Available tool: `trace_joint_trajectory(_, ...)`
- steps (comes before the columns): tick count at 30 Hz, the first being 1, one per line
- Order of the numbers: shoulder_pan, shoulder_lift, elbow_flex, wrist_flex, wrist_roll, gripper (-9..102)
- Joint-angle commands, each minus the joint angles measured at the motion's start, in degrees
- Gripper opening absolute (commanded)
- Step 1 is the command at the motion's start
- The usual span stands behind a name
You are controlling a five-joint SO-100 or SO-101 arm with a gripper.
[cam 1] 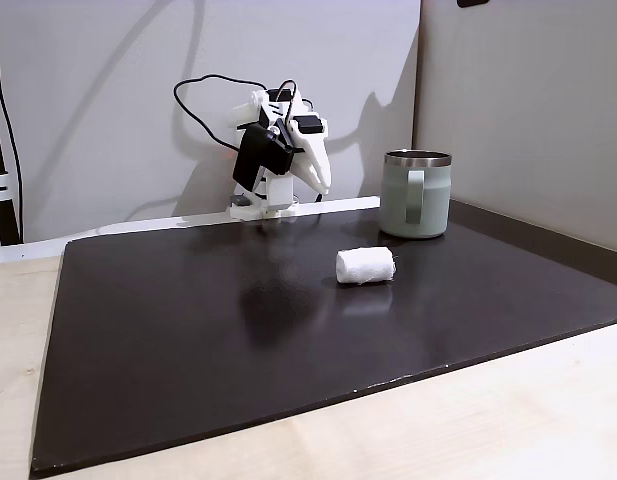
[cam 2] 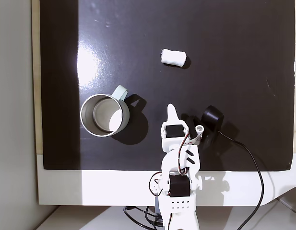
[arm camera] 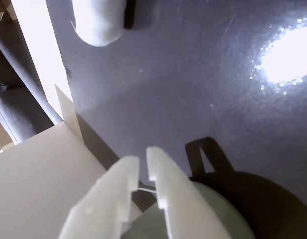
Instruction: Grasp a gauze and put it in the cup.
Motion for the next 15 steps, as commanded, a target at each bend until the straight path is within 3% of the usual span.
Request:
trace_joint_trajectory(1,0.1,0.4,-1.5,1.6,-6.0,0)
trace_joint_trajectory(15,1.0,0.4,-1.5,1.6,-5.0,0)
